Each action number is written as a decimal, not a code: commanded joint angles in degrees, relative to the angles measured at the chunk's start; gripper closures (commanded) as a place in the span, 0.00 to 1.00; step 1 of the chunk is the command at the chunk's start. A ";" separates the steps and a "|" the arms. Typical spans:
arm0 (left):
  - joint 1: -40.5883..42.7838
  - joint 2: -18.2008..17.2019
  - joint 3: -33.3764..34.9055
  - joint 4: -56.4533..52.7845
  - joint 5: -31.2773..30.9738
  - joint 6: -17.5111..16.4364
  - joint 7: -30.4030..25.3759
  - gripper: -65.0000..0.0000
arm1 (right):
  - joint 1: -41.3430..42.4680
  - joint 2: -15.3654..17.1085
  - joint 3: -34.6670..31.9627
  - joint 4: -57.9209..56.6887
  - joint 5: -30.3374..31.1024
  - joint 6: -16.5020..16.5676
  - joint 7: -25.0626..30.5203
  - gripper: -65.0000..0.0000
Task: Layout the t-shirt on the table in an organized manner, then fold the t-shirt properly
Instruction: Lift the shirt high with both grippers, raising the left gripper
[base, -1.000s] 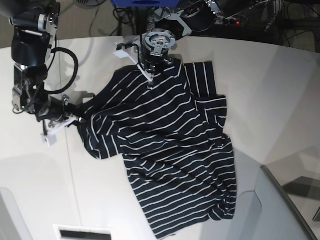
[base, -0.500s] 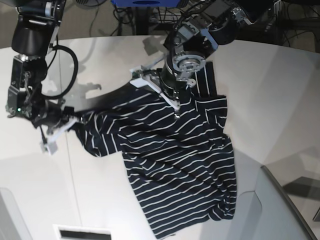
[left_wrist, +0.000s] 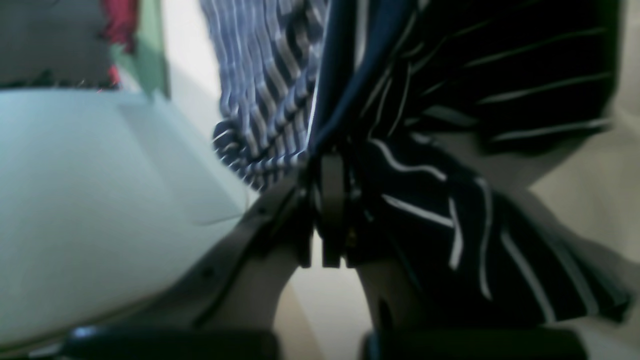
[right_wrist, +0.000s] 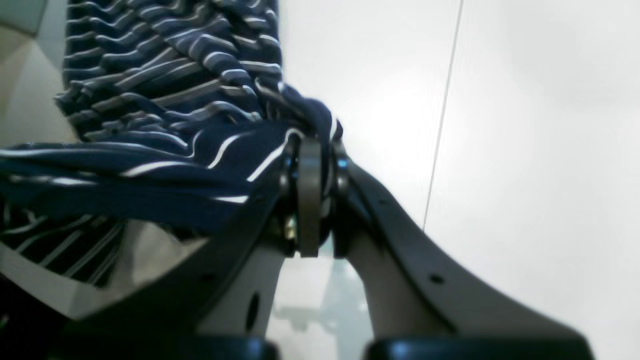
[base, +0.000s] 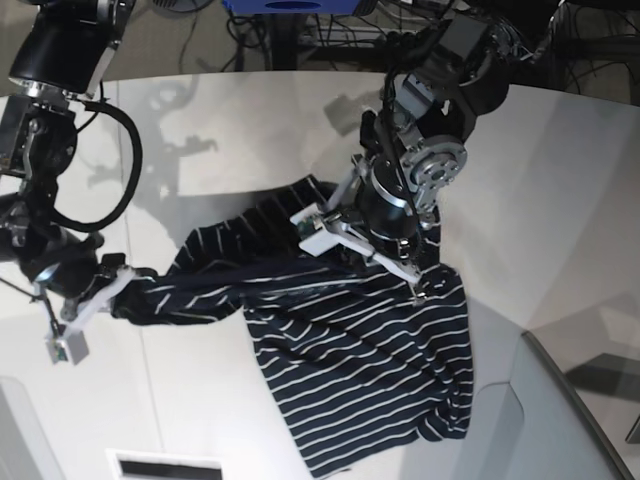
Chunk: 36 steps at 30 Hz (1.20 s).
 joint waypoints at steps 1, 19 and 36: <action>-1.75 0.82 -0.29 1.08 1.09 0.95 0.31 1.00 | 1.13 0.65 0.24 2.16 -0.16 -0.04 1.28 1.00; -18.72 0.82 -0.20 1.08 1.36 0.68 0.31 1.00 | 7.81 4.25 0.50 6.12 -0.16 -0.04 -1.62 1.00; -36.04 0.73 -0.37 1.08 1.53 0.68 0.84 1.00 | 23.81 15.06 0.24 6.12 -0.16 0.40 -1.27 1.00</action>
